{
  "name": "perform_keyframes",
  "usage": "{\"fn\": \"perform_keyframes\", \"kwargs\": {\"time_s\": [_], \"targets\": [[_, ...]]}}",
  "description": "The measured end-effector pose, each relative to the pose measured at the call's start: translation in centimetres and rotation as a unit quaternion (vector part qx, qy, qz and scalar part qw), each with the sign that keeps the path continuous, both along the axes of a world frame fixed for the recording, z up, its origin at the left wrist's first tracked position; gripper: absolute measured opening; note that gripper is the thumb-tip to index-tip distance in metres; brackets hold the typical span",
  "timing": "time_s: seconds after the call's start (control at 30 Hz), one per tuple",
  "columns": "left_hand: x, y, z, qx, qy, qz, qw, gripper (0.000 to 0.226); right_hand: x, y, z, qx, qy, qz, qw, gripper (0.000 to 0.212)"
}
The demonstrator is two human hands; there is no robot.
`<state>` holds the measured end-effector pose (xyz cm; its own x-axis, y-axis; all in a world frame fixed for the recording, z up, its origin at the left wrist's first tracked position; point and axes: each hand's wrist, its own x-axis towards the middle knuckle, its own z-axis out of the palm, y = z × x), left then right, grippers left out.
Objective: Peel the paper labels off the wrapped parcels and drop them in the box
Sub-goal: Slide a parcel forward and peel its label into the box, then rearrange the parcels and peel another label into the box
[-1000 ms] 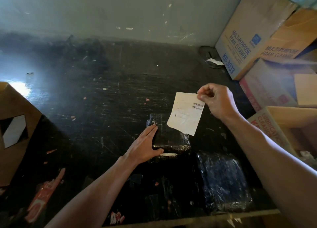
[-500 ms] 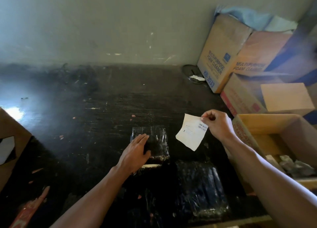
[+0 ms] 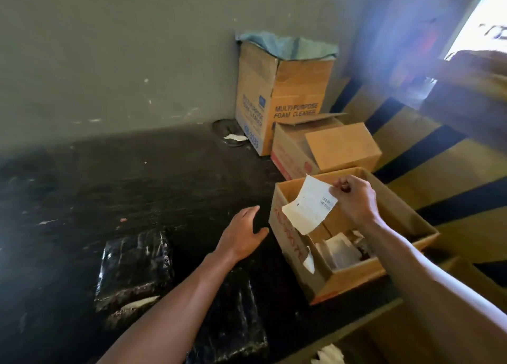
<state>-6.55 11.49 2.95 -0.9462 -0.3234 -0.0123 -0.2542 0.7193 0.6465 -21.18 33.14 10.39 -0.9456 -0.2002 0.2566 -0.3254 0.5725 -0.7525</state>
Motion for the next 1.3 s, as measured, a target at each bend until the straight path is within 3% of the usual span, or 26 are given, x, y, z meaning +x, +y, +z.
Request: {"fn": "perform_keyframes", "kwargs": {"time_s": [0.13, 0.37, 0.53, 1.03, 1.3], "targets": [[-3.4, 5.3, 0.2, 0.017, 0.011, -0.048, 0.999, 0.074, -1.7, 3.2, -0.7, 0.003, -0.013, -0.033, 0.999, 0.005], [-5.8, 8.2, -1.1, -0.047, -0.047, -0.110, 0.992, 0.088, -2.7, 5.0, -4.3, 0.062, -0.095, -0.005, 0.994, 0.005], [-6.2, 8.1, -1.2, -0.051, -0.046, -0.101, 0.992, 0.102, -2.6, 5.4, -6.4, 0.092, -0.143, -0.001, 0.985, 0.010], [-6.4, 8.4, -1.1, -0.038, -0.042, -0.081, 0.995, 0.108, -1.3, 5.8, -6.2, 0.045, -0.153, 0.032, 0.987, 0.008], [-2.5, 4.8, 0.1, 0.014, 0.021, 0.011, 1.000, 0.099, 0.2, 3.3, -3.9, 0.041, -0.128, 0.078, 0.988, 0.013]]}}
